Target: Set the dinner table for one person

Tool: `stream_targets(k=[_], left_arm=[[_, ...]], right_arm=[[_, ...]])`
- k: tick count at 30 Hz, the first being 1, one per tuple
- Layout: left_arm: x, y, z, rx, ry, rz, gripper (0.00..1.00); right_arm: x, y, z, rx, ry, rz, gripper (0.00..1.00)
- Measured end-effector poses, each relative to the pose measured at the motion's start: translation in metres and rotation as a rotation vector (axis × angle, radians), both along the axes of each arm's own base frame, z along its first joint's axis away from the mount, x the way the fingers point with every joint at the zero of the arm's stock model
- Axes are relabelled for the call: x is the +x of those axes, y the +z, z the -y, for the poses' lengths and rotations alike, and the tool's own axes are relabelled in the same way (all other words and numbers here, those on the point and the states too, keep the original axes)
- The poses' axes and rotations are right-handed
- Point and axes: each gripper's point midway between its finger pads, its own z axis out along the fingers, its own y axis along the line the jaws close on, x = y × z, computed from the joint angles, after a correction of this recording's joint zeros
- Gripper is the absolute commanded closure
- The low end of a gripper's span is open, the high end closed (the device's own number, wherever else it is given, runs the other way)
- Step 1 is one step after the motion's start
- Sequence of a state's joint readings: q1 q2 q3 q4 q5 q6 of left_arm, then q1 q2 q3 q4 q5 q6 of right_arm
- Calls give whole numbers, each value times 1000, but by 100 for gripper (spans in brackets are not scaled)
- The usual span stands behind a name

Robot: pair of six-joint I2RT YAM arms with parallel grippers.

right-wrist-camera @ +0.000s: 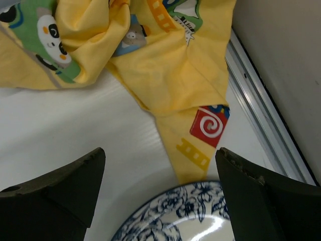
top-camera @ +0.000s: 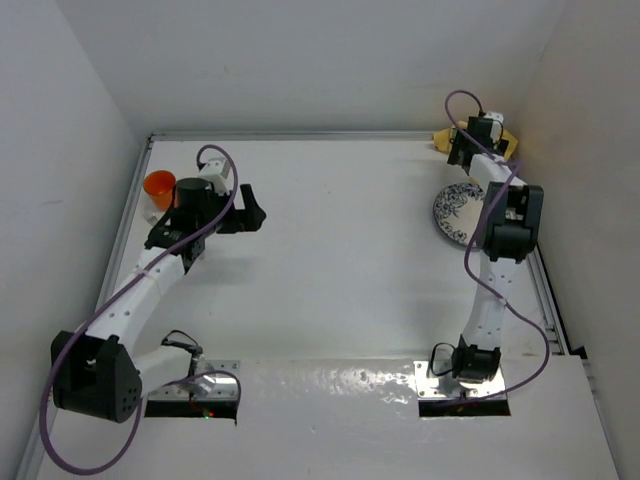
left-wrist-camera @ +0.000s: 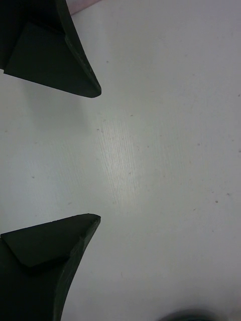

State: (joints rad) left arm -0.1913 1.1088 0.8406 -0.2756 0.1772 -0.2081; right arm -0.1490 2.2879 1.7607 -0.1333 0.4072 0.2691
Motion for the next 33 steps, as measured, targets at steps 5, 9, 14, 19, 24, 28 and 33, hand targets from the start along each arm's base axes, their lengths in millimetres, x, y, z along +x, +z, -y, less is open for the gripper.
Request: stream_targets(k=[5, 9, 14, 19, 24, 28, 33], left_arm=[[15, -12, 3, -2, 3, -6, 0], [23, -23, 4, 4, 7, -34, 0], [29, -27, 5, 6, 7, -48, 0], [30, -27, 5, 4, 9, -47, 0], [30, -27, 6, 1, 9, -48, 0], [28, -20, 5, -7, 14, -33, 0], [17, 6, 1, -15, 27, 28, 0]], right_arm=[[9, -26, 11, 12, 23, -20, 11], [10, -45, 21, 48, 32, -36, 16], [13, -59, 30, 92, 32, -31, 40], [23, -60, 29, 118, 52, -13, 77], [40, -60, 19, 163, 98, 20, 100], [49, -55, 3, 193, 155, 39, 100], [56, -38, -62, 181, 310, 41, 100]])
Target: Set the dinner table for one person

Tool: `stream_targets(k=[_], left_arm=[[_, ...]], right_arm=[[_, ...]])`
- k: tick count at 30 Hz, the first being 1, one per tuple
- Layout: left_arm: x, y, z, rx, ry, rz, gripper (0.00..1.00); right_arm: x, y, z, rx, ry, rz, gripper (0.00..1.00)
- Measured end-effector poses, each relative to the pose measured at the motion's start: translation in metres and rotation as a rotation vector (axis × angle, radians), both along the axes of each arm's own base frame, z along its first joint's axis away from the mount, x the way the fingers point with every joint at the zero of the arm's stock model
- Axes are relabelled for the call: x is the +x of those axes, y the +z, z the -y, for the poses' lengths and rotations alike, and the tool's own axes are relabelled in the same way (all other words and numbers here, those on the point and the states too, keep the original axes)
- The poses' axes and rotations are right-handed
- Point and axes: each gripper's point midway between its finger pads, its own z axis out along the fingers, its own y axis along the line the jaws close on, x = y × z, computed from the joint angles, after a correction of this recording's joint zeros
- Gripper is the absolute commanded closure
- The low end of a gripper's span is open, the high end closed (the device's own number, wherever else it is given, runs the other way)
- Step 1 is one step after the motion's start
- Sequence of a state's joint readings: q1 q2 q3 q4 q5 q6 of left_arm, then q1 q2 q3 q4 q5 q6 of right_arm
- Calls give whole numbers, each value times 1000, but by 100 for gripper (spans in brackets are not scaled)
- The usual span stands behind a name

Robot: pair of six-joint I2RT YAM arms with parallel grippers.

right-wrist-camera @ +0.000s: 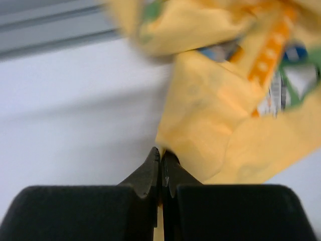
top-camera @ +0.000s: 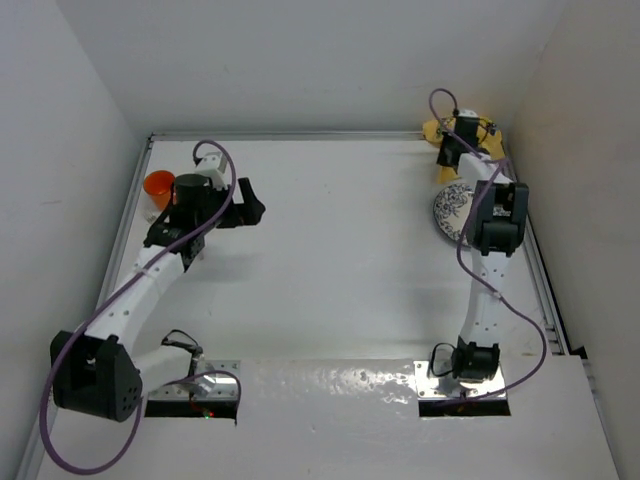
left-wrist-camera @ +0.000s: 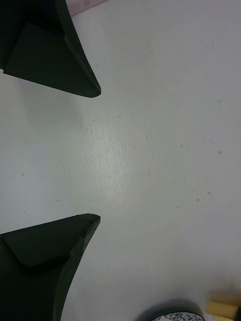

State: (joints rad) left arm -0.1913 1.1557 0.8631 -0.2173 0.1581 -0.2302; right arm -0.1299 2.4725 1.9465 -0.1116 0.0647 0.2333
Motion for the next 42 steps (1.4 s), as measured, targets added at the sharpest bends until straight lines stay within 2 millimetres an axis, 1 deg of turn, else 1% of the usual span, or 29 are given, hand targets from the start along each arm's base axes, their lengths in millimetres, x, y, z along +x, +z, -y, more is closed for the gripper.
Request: stream_targets(k=[1, 3, 5, 6, 8, 9, 10, 11, 13, 14, 15, 16, 17, 18, 19, 20, 21, 23, 24, 26, 27, 29, 31, 32, 34, 35, 38, 41, 42], left_arm=[[-3, 5, -2, 0, 5, 12, 0], [-10, 16, -5, 1, 16, 41, 0], [-18, 26, -9, 1, 27, 67, 0], [-22, 30, -11, 2, 32, 77, 0], [-29, 38, -13, 0, 36, 95, 0], [-34, 40, -13, -2, 34, 100, 0], [-38, 42, -14, -4, 32, 104, 0], [-41, 43, -14, -5, 30, 107, 0], [-51, 41, -14, -12, 20, 109, 0], [-55, 39, -13, -16, 16, 109, 0], [-60, 35, -13, -18, 11, 103, 0], [-66, 29, -13, -20, 5, 93, 0], [-72, 23, -13, -24, -1, 80, 0], [-76, 18, -13, -25, -5, 67, 0], [-80, 13, -12, -29, -12, 53, 1], [-83, 8, -11, -32, -16, 39, 1], [-87, 2, -10, -35, -23, 24, 1], [-92, -7, -8, -41, -34, -5, 1], [-94, -10, -7, -44, -39, -16, 1], [-96, -14, -5, -50, -48, -32, 1], [-96, -14, -4, -55, -52, -35, 2], [-94, -17, -2, -63, -55, -49, 4], [-89, -23, 2, -71, -60, -75, 6], [-86, -27, 4, -79, -61, -88, 9], [-77, -38, 9, -95, -64, -128, 11], [-73, -45, 12, -105, -64, -154, 11], [-62, -71, 24, -122, -57, -240, 12], [-50, -92, 47, -130, -62, -320, 13], [-47, -98, 58, -133, -72, -337, 14]], right_arm=[[-3, 8, -22, -5, 41, 5, 100], [-12, 35, -74, -8, 144, 27, 100], [-28, 74, -132, 2, 254, 77, 100], [-41, 96, -163, 11, 317, 108, 100], [-68, 141, -211, 28, 418, 184, 100], [-85, 162, -229, 39, 464, 221, 100], [-103, 181, -243, 48, 503, 251, 100], [-121, 198, -253, 57, 536, 276, 100], [-156, 220, -263, 63, 589, 312, 100], [-174, 225, -265, 63, 611, 316, 100], [-191, 223, -266, 65, 627, 306, 99], [-212, 215, -267, 67, 645, 281, 97], [-231, 202, -266, 69, 656, 246, 86], [-251, 183, -264, 71, 669, 190, 75], [-271, 165, -262, 76, 679, 142, 60], [-296, 142, -258, 81, 683, 64, 39], [-321, 121, -253, 83, 690, -15, 34], [-358, 93, -243, 80, 682, -134, 27], [-372, 85, -238, 76, 672, -171, 23], [-388, 82, -225, 65, 626, -180, 21], [-392, 85, -217, 56, 593, -162, 21], [-388, 98, -206, 40, 516, -96, 22], [-377, 107, -196, 18, 439, -49, 22], [-371, 109, -192, 3, 402, -41, 21], [-357, 106, -189, -22, 352, -56, 21], [-348, 101, -188, -33, 332, -76, 21], [-330, 75, -190, -40, 303, -162, 21], [-318, 48, -190, -26, 286, -240, 22], [-314, 41, -190, -20, 281, -256, 22]])
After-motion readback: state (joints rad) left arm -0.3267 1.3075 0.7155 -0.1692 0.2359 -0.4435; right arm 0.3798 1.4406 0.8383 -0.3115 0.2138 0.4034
